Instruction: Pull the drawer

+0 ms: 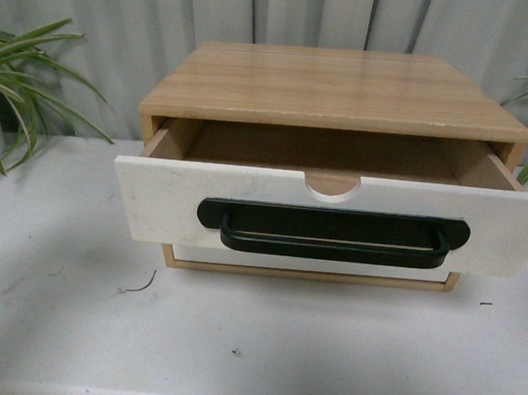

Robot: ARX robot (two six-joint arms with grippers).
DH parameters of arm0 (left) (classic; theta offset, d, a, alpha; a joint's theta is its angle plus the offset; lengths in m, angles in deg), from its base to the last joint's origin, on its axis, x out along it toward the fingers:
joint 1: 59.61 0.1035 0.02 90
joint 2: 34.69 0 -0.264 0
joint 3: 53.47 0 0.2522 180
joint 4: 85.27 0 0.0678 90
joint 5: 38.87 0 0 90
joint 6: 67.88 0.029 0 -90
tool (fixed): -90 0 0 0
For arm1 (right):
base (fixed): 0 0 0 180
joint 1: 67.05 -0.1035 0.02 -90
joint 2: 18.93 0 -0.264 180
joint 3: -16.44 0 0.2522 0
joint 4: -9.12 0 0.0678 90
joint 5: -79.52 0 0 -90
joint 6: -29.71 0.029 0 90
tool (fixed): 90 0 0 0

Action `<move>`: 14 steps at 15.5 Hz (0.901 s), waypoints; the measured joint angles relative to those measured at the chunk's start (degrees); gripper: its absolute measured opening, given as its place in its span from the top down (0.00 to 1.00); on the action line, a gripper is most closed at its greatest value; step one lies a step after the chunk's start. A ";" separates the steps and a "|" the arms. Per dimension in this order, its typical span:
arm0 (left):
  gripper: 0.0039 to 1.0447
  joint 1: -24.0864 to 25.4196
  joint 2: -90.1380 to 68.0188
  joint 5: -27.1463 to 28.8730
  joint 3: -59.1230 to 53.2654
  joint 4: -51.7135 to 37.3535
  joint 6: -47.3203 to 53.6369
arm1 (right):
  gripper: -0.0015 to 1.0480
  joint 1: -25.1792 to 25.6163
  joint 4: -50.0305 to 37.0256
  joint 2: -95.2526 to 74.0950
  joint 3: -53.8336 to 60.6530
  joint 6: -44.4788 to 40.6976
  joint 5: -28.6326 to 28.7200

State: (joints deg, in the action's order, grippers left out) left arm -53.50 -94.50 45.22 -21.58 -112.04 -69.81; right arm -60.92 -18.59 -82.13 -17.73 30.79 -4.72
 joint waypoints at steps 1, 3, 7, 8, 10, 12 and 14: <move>0.48 -0.83 2.45 0.46 -2.36 -0.87 0.72 | 0.44 -1.38 2.21 3.93 2.40 -0.50 -1.03; 0.72 -2.01 6.58 1.53 -6.14 -0.33 0.92 | 0.70 -6.51 6.27 14.53 7.43 -0.81 -4.90; 0.99 -6.14 15.85 5.90 -11.72 3.37 1.14 | 0.98 -6.12 8.70 22.69 13.53 -1.05 -5.70; 0.99 -6.14 18.03 5.92 -12.66 4.66 1.14 | 0.98 -6.12 9.53 24.81 14.14 -1.07 -5.68; 0.99 -6.14 22.45 5.92 -14.38 7.67 1.14 | 0.98 -6.12 12.07 28.83 15.82 -1.07 -5.68; 0.99 -6.14 26.93 5.92 -15.34 10.75 1.16 | 0.98 -6.12 14.69 32.70 17.25 -1.07 -5.68; 0.99 -6.14 28.87 5.97 -17.59 11.08 1.14 | 0.98 -6.12 17.31 36.59 18.01 -1.07 -5.68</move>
State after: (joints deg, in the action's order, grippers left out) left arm -59.64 -65.63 51.18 -39.17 -100.96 -68.67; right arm -67.04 -1.28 -45.54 0.28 29.72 -10.41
